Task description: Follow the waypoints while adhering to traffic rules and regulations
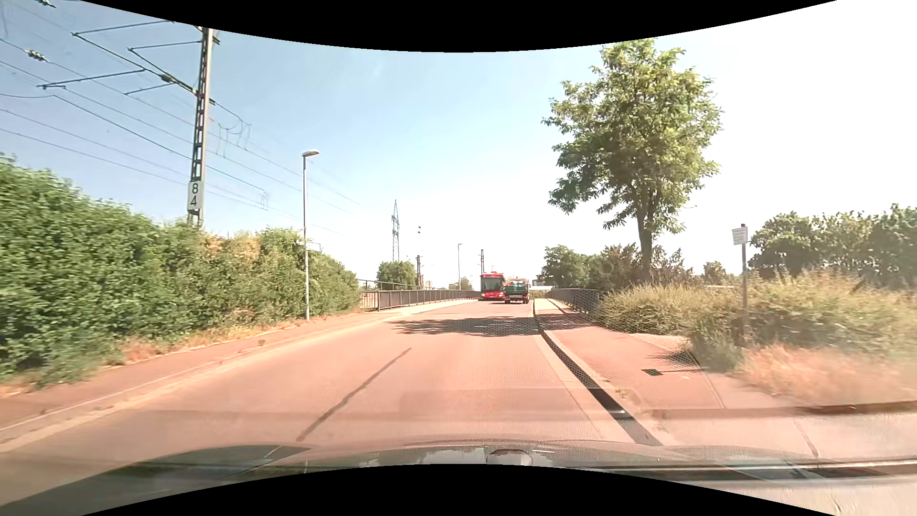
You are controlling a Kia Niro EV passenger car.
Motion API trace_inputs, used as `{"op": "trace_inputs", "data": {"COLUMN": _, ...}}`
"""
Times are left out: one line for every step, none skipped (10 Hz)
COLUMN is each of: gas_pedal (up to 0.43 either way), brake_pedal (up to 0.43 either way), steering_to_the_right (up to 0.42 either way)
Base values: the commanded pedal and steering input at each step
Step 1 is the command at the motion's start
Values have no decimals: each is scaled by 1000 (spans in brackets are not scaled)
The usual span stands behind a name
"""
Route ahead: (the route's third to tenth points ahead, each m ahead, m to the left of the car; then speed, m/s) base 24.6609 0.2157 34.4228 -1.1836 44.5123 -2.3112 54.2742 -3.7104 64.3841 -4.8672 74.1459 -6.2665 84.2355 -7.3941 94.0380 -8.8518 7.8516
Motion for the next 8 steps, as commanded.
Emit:
{"op": "trace_inputs", "data": {"gas_pedal": 110, "brake_pedal": 0, "steering_to_the_right": 35}}
{"op": "trace_inputs", "data": {"gas_pedal": 110, "brake_pedal": 0, "steering_to_the_right": 35}}
{"op": "trace_inputs", "data": {"gas_pedal": 110, "brake_pedal": 0, "steering_to_the_right": 34}}
{"op": "trace_inputs", "data": {"gas_pedal": 110, "brake_pedal": 0, "steering_to_the_right": 32}}
{"op": "trace_inputs", "data": {"gas_pedal": 110, "brake_pedal": 0, "steering_to_the_right": 33}}
{"op": "trace_inputs", "data": {"gas_pedal": 110, "brake_pedal": 0, "steering_to_the_right": 32}}
{"op": "trace_inputs", "data": {"gas_pedal": 110, "brake_pedal": 0, "steering_to_the_right": 31}}
{"op": "trace_inputs", "data": {"gas_pedal": 110, "brake_pedal": 0, "steering_to_the_right": 30}}
